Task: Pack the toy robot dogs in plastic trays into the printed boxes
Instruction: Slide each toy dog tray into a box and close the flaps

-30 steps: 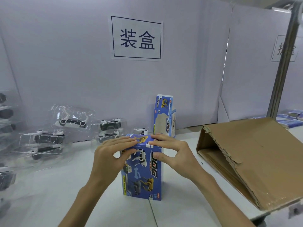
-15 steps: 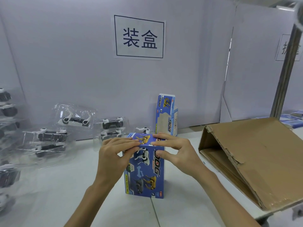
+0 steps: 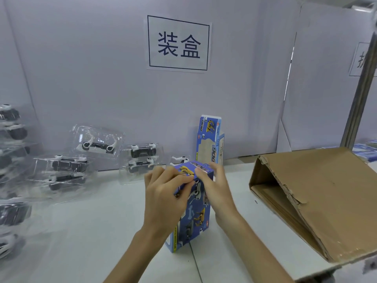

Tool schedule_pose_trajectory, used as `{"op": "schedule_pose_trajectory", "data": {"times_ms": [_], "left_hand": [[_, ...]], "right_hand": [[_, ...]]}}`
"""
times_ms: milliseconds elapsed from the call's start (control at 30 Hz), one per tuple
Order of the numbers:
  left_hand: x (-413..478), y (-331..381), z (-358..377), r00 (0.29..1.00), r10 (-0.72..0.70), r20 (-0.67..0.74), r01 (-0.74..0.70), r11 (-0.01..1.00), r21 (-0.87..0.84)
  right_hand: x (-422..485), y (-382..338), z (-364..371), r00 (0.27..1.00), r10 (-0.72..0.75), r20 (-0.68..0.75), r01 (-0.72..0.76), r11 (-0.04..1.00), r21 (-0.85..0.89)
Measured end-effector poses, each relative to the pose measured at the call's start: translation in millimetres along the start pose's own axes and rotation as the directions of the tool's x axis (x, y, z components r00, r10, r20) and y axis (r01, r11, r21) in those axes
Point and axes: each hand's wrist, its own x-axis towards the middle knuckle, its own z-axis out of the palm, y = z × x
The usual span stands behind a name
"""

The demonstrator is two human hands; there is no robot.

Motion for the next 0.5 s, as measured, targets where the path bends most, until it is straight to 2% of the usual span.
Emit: {"op": "schedule_pose_trajectory", "data": {"times_ms": [67, 167, 300, 500], "left_hand": [[2, -4, -3, 1.000, 0.031, 0.006, -0.031, 1.000, -0.001], [0, -18, -10, 0.999, 0.033, 0.022, -0.032, 0.999, -0.033], [-12, -19, -12, 0.999, -0.033, 0.035, 0.038, 0.986, -0.162], [-14, -13, -8, 0.992, -0.125, 0.016, 0.125, 0.964, -0.235]], "right_hand": [[3, 1, 9, 0.998, 0.065, 0.016, -0.067, 0.993, 0.102], [7, 5, 18, 0.999, 0.007, -0.041, -0.002, 0.995, 0.098], [9, 7, 19, 0.996, -0.015, -0.092, 0.024, 0.995, 0.100], [9, 5, 13, 0.998, 0.024, -0.054, -0.017, 0.993, 0.116]]}}
